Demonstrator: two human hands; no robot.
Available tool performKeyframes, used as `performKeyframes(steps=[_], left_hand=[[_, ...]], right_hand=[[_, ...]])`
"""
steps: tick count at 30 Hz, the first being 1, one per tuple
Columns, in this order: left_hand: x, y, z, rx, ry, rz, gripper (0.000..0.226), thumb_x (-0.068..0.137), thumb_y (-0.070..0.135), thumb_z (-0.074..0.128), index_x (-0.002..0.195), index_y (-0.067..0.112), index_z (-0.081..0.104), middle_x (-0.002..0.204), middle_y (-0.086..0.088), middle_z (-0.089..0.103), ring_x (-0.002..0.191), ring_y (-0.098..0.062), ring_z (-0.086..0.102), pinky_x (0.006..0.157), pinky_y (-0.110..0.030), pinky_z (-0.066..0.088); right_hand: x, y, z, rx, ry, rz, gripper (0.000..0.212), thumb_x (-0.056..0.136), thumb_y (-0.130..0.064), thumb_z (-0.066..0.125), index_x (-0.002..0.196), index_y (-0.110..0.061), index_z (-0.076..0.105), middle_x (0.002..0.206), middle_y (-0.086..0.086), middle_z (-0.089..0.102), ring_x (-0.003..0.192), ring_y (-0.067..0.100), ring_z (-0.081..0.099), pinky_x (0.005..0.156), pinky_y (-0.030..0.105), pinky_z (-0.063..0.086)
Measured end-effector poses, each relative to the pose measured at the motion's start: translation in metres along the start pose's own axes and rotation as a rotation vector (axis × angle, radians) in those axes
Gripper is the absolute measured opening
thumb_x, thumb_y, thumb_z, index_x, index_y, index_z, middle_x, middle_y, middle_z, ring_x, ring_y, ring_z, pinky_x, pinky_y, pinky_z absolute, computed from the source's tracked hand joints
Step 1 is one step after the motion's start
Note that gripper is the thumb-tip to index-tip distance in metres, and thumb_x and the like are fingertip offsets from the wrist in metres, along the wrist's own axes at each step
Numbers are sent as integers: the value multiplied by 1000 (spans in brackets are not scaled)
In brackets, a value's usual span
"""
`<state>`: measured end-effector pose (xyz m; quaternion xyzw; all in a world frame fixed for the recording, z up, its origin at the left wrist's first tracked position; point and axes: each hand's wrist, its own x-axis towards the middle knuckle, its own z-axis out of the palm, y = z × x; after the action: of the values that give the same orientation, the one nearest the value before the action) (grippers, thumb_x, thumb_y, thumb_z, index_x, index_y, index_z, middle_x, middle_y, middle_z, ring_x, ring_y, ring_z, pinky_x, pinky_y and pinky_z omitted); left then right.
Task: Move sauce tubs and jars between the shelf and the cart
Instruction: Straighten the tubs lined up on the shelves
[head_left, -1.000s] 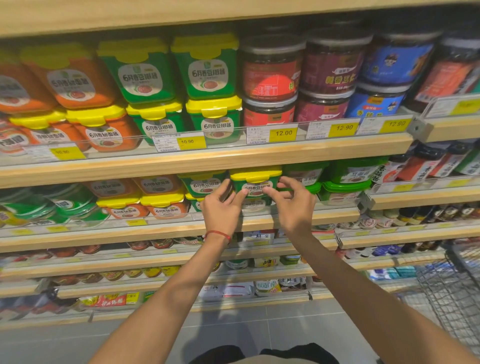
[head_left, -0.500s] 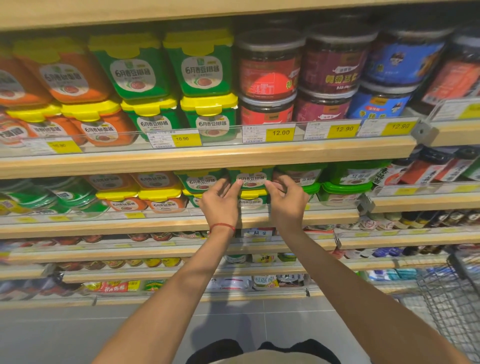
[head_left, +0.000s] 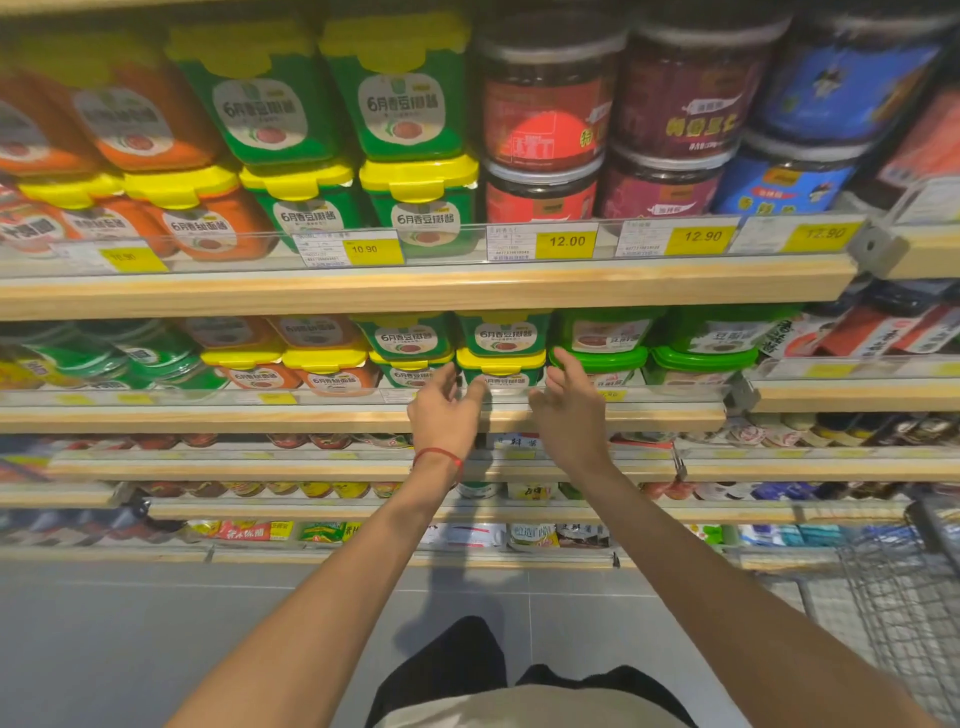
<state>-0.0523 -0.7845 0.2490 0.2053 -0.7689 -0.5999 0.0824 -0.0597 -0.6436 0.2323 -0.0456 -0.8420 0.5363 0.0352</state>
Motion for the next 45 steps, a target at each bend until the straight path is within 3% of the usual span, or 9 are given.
performKeyframes(steps=[4,9,14,18,22,29,33,38,45], left_hand=[[9,-5,4,167,-113,47,56,89,29,69,142,16,57,132,-1,67,124,-17,60,102,-28,47],[23,-25,9,124,-185,-13,70,78,24,61,146,18,48,103,13,56,92,3,54,92,-30,44],[13,-4,5,-26,-198,-84,76,88,-22,47,157,4,27,156,-9,42,145,-19,39,117,-28,33],[16,-9,6,-77,-198,-105,78,86,-27,43,157,1,26,160,-16,35,149,-26,34,121,-36,31],[18,-14,1,-64,-229,-82,81,85,-26,44,158,4,27,160,-14,36,149,-24,35,121,-36,32],[9,-13,-3,78,17,93,45,92,4,65,137,2,60,124,-11,70,119,-21,66,105,-28,51],[10,-6,2,95,66,229,47,94,20,70,138,7,60,127,-3,68,112,-9,64,101,-26,52],[30,-4,8,295,65,246,60,92,53,66,117,-2,66,88,-12,69,84,-28,63,77,-37,51],[37,-4,7,316,120,249,49,90,56,67,81,8,61,73,-15,66,73,-35,60,71,-42,51]], right_hand=[[5,-3,-3,24,-162,37,69,104,-4,54,166,-14,23,158,-2,44,147,14,41,113,27,38],[9,-2,-3,24,-267,99,77,106,-3,51,168,-19,8,167,-2,30,141,11,39,95,17,40],[7,2,-2,119,-270,110,90,95,13,50,168,-19,10,172,0,22,154,15,28,113,24,35],[12,21,6,194,-278,60,101,79,0,59,168,-21,16,172,-3,26,159,14,24,129,45,28],[6,12,0,269,-288,97,100,87,21,63,167,-13,14,170,0,26,150,4,26,125,29,29],[-5,-6,-9,184,89,-24,41,99,10,55,140,3,61,131,8,69,121,20,66,113,41,50],[4,-16,-6,101,91,-78,44,105,-11,59,147,1,54,132,18,68,121,31,65,105,48,52],[20,-10,0,17,47,-167,8,108,-17,54,102,-11,53,68,-3,45,65,19,43,66,36,39],[27,-10,0,-10,54,-181,15,109,-14,50,97,-10,59,70,10,55,63,29,51,59,45,40]])
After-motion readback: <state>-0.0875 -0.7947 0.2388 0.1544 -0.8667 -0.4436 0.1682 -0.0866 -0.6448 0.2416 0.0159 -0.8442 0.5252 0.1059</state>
